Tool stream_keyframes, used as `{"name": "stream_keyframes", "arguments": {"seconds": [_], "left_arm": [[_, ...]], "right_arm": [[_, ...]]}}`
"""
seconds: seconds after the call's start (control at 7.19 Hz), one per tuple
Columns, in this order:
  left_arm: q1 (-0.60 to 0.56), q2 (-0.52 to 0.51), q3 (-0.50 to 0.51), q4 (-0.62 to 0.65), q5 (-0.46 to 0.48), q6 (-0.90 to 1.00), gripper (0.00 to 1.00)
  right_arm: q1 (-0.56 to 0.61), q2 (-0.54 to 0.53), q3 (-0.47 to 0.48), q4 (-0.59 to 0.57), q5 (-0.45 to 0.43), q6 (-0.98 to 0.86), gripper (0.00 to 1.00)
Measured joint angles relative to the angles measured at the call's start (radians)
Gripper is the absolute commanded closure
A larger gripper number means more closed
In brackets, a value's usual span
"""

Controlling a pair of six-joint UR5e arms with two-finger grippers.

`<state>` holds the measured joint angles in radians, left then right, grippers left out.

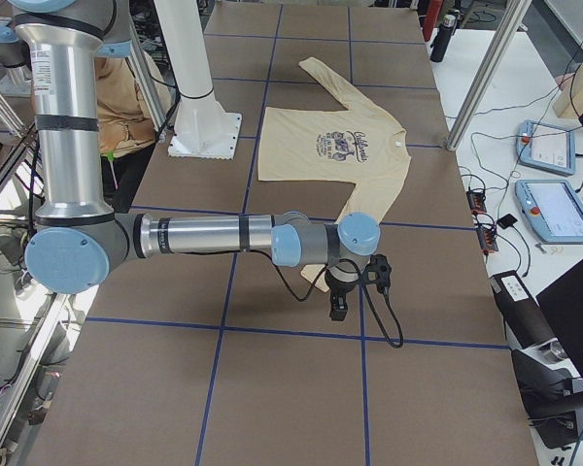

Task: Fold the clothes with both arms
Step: 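Move the right gripper toward the sleeve cuff nearest it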

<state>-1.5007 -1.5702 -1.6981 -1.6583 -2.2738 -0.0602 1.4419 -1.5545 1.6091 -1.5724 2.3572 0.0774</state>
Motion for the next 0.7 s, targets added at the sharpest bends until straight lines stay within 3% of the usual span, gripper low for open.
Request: {"name": "stream_keyframes", "arguments": {"seconds": [0.7], "left_arm": [[0.006,0.006,-0.044,0.001,0.007,-0.004,0.01]], "right_arm": [[-0.001,0.002,0.002,0.003,0.0,-0.003,0.0]]}}
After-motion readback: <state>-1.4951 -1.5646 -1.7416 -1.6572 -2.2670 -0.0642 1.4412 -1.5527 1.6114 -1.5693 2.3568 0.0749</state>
